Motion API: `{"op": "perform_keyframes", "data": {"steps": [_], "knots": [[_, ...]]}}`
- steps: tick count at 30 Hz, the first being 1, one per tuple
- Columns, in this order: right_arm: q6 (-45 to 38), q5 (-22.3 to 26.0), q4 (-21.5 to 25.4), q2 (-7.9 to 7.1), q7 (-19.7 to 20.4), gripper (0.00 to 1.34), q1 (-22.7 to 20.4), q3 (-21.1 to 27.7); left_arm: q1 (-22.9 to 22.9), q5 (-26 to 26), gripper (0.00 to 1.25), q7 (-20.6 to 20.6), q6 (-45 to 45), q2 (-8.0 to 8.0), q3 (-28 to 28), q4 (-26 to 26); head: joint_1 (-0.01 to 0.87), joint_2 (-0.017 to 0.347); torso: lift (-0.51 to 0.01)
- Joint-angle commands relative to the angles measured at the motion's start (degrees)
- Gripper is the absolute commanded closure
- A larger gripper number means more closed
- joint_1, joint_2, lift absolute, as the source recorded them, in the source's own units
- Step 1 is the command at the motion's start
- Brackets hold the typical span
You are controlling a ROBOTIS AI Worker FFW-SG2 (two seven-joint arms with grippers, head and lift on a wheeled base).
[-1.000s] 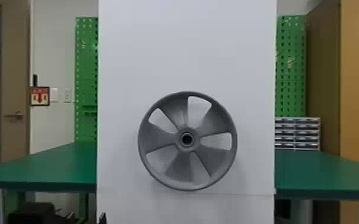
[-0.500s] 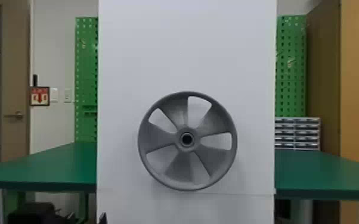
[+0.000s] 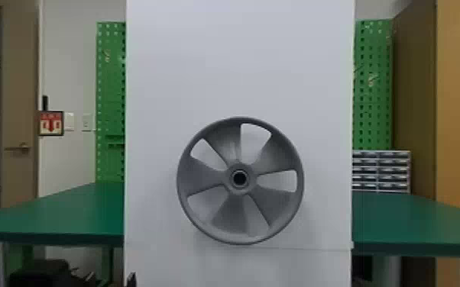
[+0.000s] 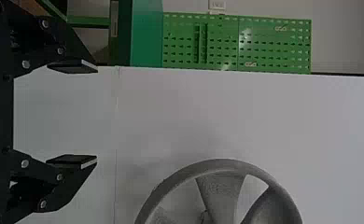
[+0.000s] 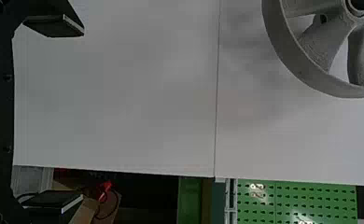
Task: Hold the wheel and insert it
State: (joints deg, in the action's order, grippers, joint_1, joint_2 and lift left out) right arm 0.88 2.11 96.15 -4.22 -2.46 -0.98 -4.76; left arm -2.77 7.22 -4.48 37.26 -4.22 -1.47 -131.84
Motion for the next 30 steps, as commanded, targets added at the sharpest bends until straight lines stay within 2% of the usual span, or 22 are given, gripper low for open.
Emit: {"op": "perform_keyframes", "data": {"steps": [1, 30], "knots": [[0.0, 0.0, 0.0, 0.00, 0.0, 0.08, -0.1, 0.0, 0.0, 0.0, 0.55, 0.0, 0.0, 0.00, 0.0, 0.0, 0.005, 0.101, -0.480], [0.0, 0.0, 0.0, 0.53, 0.0, 0.08, -0.4, 0.5, 0.2, 0.1, 0.55, 0.0, 0.0, 0.00, 0.1, 0.0, 0.005, 0.101, -0.480]]}}
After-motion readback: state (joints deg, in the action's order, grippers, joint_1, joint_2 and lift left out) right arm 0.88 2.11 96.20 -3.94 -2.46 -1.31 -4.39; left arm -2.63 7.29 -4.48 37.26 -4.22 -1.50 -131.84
